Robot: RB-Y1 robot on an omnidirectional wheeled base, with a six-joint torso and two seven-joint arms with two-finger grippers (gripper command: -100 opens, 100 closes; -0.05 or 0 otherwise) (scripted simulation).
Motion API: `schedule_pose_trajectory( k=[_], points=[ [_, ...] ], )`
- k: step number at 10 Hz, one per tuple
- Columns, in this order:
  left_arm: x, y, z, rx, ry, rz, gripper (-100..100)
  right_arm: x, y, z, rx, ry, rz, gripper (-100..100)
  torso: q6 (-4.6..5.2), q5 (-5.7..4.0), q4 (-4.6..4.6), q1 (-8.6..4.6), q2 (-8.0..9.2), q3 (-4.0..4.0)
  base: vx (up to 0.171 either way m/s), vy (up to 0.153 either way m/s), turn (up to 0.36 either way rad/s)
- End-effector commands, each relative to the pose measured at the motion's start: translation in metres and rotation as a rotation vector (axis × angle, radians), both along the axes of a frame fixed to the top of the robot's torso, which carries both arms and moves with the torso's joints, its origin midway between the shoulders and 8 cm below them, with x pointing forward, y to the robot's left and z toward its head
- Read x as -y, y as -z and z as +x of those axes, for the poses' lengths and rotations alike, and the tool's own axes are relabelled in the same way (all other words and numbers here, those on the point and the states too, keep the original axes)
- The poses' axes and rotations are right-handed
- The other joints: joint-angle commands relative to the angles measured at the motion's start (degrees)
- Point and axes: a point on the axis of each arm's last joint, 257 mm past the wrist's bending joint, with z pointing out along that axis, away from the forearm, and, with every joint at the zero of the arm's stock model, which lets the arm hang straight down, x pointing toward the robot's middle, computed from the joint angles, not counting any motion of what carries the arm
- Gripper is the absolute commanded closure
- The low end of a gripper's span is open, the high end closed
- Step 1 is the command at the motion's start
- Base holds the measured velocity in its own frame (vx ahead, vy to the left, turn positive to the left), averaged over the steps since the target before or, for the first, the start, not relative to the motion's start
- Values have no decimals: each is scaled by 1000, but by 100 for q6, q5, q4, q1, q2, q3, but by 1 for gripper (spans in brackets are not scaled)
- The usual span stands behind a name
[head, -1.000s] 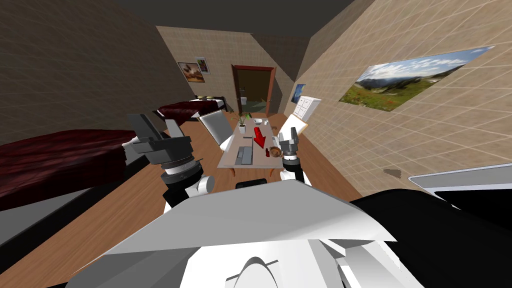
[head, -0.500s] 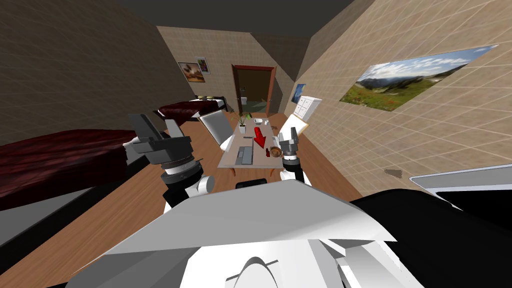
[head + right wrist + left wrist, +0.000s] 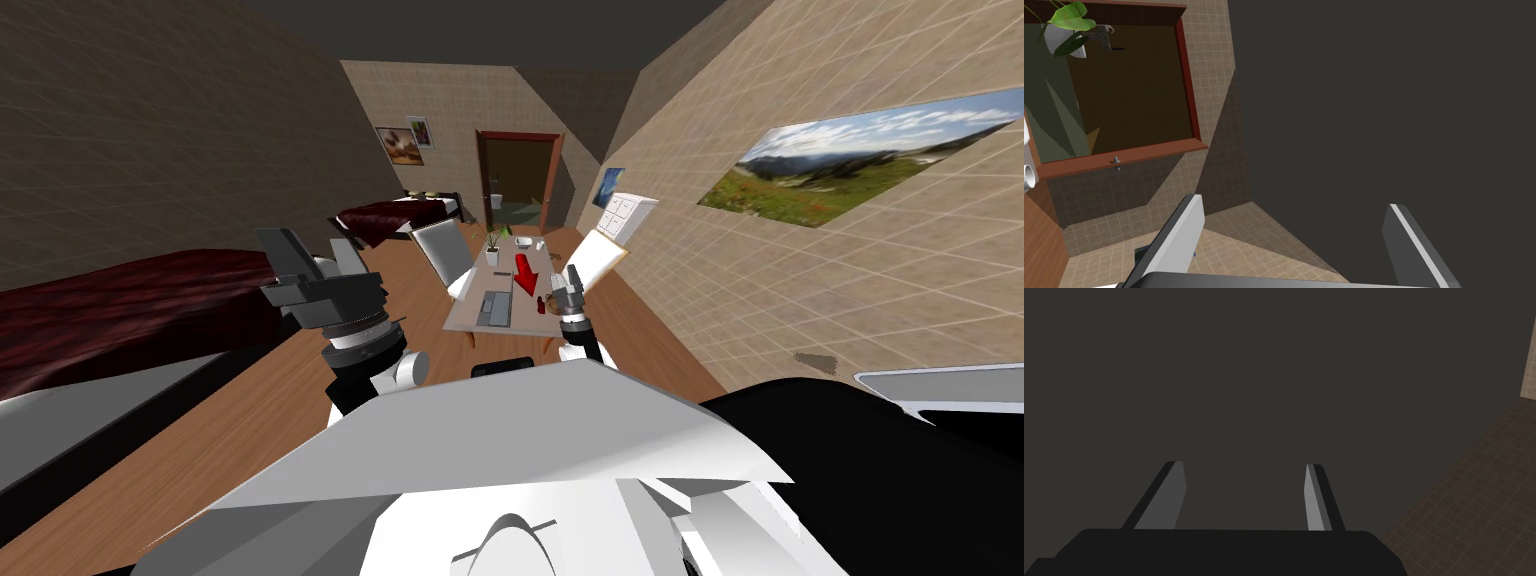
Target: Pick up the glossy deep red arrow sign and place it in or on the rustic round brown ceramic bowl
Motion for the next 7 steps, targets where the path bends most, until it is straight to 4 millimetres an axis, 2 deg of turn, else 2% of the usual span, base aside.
schedule_pose_trajectory(
  k=[1,7],
  points=[
    [0,0,0,0,0,0,0,-2,20,8,-52,-3,-15,-100,0,0,0,0,0,0,-31,18,118],
    [0,0,0,0,0,0,0,-2,20,8,-52,-3,-15,-100,1,-1,-1,-4,-6,-4,-2,9,14]
  ],
)
